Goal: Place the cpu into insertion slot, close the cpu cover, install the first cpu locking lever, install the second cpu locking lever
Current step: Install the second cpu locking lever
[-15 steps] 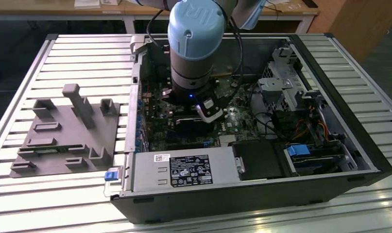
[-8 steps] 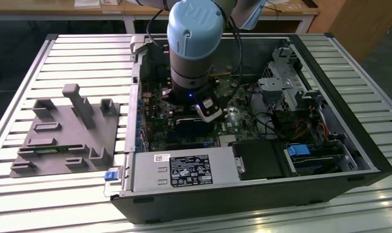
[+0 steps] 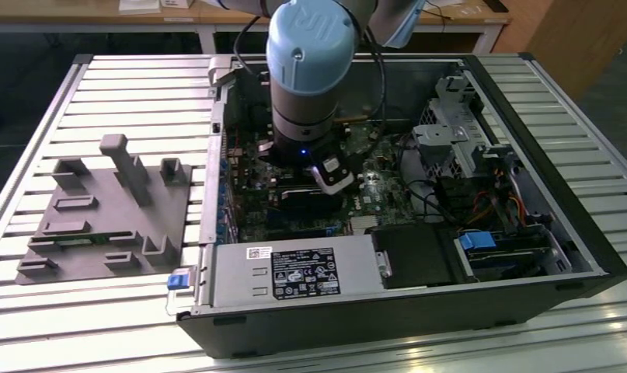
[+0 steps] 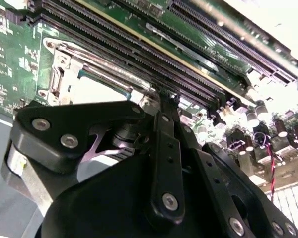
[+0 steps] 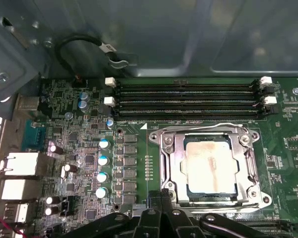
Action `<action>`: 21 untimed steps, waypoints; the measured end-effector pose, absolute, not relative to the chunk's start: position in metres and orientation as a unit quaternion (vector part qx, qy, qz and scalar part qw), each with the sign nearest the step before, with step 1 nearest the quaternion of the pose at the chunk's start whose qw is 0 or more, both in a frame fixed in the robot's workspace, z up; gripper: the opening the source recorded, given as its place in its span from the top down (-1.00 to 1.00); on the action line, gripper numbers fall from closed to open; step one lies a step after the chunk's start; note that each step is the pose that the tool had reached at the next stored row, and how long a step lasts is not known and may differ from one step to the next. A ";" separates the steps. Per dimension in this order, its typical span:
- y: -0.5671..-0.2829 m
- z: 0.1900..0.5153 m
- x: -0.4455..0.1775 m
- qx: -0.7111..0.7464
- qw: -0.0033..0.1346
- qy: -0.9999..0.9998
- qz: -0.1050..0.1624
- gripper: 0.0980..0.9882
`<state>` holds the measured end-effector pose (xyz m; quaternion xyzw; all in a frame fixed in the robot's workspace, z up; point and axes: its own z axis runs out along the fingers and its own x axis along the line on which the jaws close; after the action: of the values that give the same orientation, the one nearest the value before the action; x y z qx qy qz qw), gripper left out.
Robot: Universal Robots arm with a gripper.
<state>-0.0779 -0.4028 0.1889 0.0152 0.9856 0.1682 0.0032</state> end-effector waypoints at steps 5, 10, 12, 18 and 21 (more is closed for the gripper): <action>-0.402 0.188 -0.079 0.015 0.003 0.986 0.168 0.96; -0.402 0.193 -0.080 0.015 0.003 0.986 0.168 0.96; -0.402 0.196 -0.080 0.015 0.003 0.986 0.168 0.96; -0.402 0.206 -0.080 0.015 0.003 0.986 0.168 0.96; -0.402 0.210 -0.079 0.015 0.003 0.986 0.168 0.96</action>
<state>-0.0794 -0.4019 0.2095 0.0152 0.9856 0.1683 0.0032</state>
